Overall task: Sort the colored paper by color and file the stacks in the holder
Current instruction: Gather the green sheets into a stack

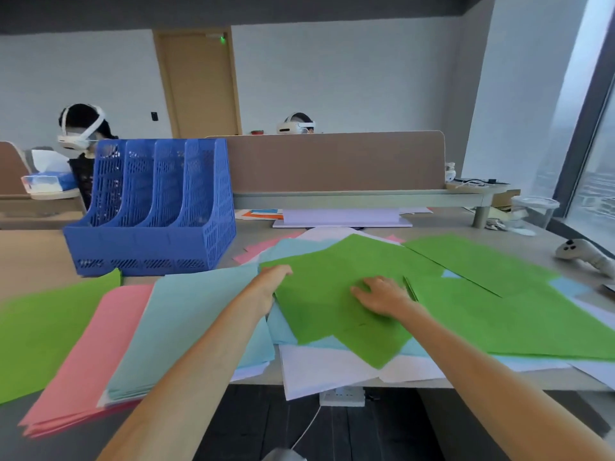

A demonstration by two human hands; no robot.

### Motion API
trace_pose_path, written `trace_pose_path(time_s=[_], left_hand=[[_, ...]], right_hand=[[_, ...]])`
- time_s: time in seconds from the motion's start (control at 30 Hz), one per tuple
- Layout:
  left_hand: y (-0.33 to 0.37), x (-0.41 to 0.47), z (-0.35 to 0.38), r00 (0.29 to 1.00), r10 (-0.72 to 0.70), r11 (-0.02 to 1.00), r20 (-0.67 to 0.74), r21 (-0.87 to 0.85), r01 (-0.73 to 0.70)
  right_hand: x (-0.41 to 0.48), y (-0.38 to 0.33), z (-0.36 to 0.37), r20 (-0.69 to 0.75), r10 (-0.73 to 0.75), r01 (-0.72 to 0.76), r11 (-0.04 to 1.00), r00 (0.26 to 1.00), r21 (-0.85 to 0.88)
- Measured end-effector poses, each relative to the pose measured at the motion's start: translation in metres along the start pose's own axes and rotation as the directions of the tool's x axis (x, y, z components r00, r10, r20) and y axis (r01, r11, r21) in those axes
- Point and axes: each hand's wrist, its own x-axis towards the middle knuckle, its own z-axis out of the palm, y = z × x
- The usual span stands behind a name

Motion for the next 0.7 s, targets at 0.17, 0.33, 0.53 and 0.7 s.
trace_pose_path(time_s=[0.17,0.33,0.53,0.7], left_hand=[[-0.005,0.013,0.004,0.999,0.008,0.999,-0.039,-0.052,-0.010],[-0.012,0.017,0.015,1.000,-0.028,0.999,-0.004,-0.020,0.028],[-0.004,0.012,0.026,0.998,-0.044,0.991,0.050,-0.127,0.050],[-0.012,0.020,0.035,0.999,-0.047,0.970,-0.008,-0.241,0.044]], right_hand=[[-0.003,0.006,-0.005,-0.169,-0.034,0.020,0.996,0.985,-0.085],[0.003,0.027,-0.008,-0.027,0.069,-0.071,0.993,0.997,-0.093],[0.001,0.029,-0.011,-0.106,0.036,-0.049,0.991,0.994,-0.127],[-0.002,0.025,-0.014,-0.156,-0.032,0.014,0.993,0.987,-0.117]])
